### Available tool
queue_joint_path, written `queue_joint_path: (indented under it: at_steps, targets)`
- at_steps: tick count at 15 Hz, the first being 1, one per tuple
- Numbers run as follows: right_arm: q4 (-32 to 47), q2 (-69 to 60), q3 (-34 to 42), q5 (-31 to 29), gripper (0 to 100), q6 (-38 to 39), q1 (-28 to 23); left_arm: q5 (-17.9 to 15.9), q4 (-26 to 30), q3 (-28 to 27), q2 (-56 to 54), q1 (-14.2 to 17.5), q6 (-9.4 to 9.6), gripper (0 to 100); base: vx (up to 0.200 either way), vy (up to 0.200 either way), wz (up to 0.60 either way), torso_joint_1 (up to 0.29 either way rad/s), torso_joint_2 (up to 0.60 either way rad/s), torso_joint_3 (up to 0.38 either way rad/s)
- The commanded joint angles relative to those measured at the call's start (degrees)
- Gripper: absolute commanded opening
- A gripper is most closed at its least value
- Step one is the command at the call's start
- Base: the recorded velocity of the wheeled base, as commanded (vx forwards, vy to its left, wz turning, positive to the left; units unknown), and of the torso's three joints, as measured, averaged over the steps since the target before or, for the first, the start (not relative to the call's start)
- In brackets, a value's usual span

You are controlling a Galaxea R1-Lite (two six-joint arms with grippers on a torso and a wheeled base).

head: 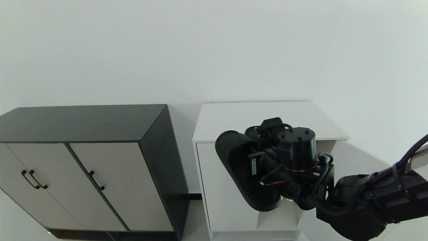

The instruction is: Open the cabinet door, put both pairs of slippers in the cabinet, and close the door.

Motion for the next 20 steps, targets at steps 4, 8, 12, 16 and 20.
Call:
queue_joint_path:
  at_steps: [4,8,12,16,20]
  targets:
    - [0.0,0.4,0.4,0.0,0,-0.1,0.0,0.0,0.0,0.0,0.1,0.0,0.09,0,0.0,0.0,0.0,0.0,0.0,0.0]
    - [0.0,0.4,0.9,-0.1,0,-0.3,0.3,0.0,0.0,0.0,0.1,0.0,0.09,0,0.0,-0.2,0.0,0.0,0.0,0.006]
    - [0.0,0.3,1.3,-0.1,0,-0.4,0.4,0.0,0.1,0.0,0.1,0.0,0.09,0,0.0,-0.2,0.0,0.001,0.0,-0.001]
    - [0.0,0.2,1.4,-0.1,0,-0.4,0.6,-0.1,0.1,0.0,0.1,0.0,0.09,0,0.0,-0.2,0.0,0.0,0.01,0.004]
    - [-0.1,0.2,1.5,0.0,0,-0.3,0.6,-0.1,0.1,0.0,0.1,0.0,0.09,0,0.0,-0.2,0.0,0.002,0.0,0.0]
